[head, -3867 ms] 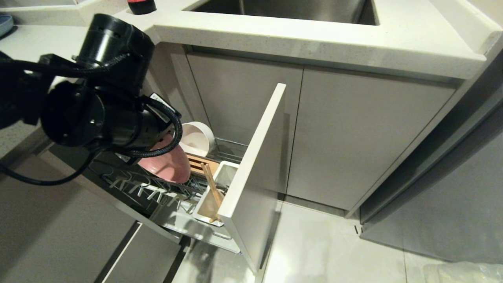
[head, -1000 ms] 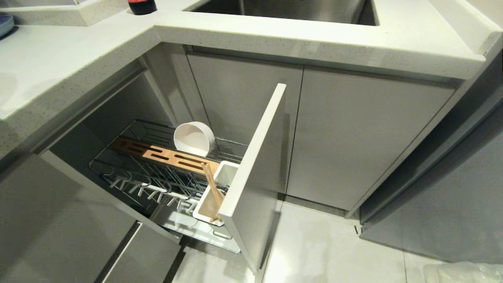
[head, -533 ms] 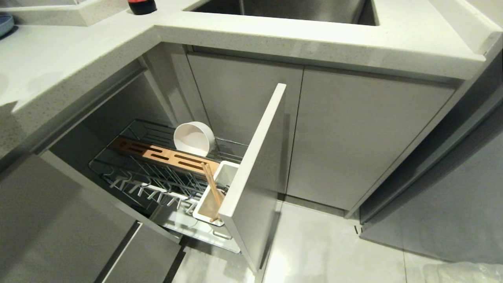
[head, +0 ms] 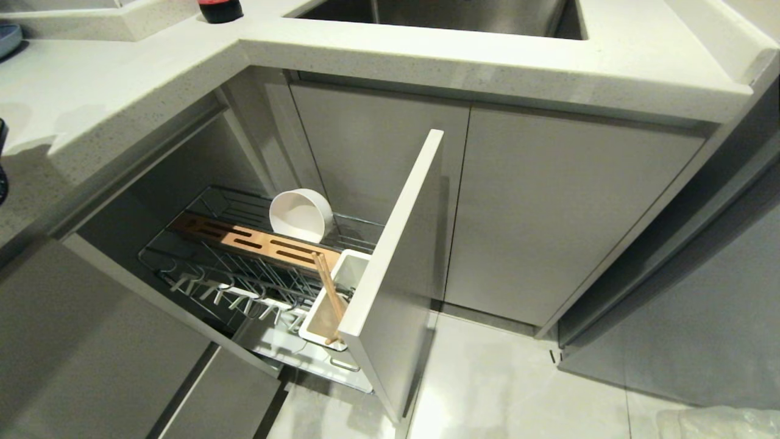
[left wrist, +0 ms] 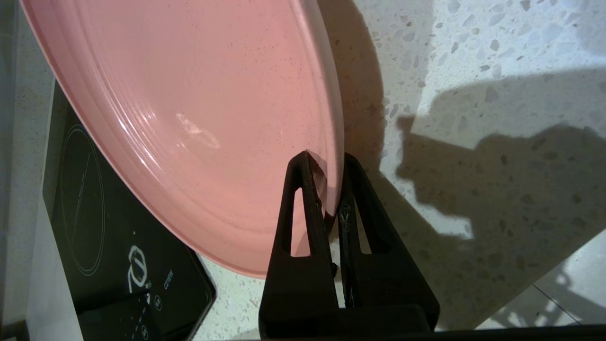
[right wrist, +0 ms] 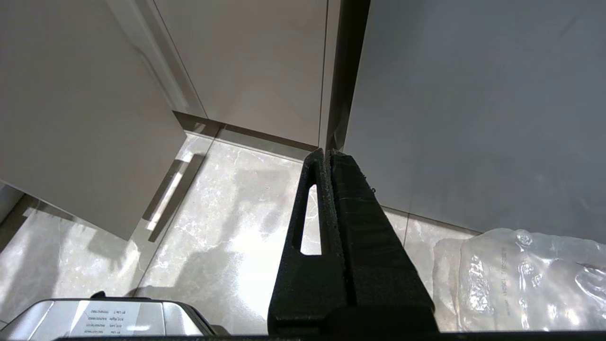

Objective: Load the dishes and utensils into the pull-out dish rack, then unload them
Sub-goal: Take the plate out of the cupboard

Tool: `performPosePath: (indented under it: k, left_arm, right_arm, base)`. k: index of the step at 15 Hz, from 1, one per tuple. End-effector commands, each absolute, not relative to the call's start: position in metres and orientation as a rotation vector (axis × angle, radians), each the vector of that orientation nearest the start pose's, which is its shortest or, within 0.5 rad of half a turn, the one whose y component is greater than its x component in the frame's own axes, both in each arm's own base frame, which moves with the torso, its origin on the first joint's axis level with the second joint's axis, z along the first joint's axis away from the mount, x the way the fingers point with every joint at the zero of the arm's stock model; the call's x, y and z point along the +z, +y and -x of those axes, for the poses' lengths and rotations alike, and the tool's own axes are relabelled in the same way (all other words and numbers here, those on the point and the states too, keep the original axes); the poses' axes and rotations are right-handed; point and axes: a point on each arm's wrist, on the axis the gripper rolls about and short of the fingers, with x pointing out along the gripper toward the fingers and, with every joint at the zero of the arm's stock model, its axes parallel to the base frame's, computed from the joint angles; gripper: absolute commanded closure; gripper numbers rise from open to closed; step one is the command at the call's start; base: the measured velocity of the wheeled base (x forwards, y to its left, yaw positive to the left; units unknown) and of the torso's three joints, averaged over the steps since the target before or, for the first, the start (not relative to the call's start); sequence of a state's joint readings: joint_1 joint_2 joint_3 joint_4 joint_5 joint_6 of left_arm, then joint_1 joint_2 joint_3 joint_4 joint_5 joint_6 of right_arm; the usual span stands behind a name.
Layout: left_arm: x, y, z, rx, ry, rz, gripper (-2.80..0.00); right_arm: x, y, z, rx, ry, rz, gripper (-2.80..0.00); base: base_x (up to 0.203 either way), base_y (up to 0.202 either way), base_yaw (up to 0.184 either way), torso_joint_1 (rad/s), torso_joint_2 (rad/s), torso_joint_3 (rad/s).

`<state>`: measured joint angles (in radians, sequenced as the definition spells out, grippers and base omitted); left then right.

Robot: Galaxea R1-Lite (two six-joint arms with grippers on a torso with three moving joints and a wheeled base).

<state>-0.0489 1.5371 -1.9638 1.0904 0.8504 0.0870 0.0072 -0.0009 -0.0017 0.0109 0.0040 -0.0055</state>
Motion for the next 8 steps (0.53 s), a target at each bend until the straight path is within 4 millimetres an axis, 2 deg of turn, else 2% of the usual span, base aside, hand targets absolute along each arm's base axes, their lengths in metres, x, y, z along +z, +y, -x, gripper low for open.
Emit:
performPosePath:
  k: [1, 4, 5, 8]
  left_arm:
    - [0.3792, 0.0073, -0.1978, 0.747, 0.666, -0.385, 0.0]
    - [0.3793, 0.0073, -0.1975, 0.747, 0.667, -0.386, 0.0]
    - [0.3795, 0.0073, -0.1972, 0.747, 0.665, -0.385, -2.8]
    - [0.3808, 0.0077, -0.195, 0.75, 0.658, -0.379, -2.8]
  right_arm:
    - [0.0748, -0.0001, 0.023, 0.012, 0.008, 0.006, 0.0]
    - [0.0748, -0.0001, 0.023, 0.012, 0.008, 0.006, 0.0]
    - [0.0748, -0.0001, 0.023, 0.012, 0.008, 0.006, 0.0]
    - [0.0748, -0.0001, 0.023, 0.012, 0.008, 0.006, 0.0]
  base:
    - [0.0, 0.0, 0.0, 0.0, 0.0, 0.0]
    - [0.0, 0.0, 0.0, 0.0, 0.0, 0.0]
    - [0.0, 0.0, 0.0, 0.0, 0.0, 0.0]
    - [0.0, 0.0, 0.0, 0.0, 0.0, 0.0]
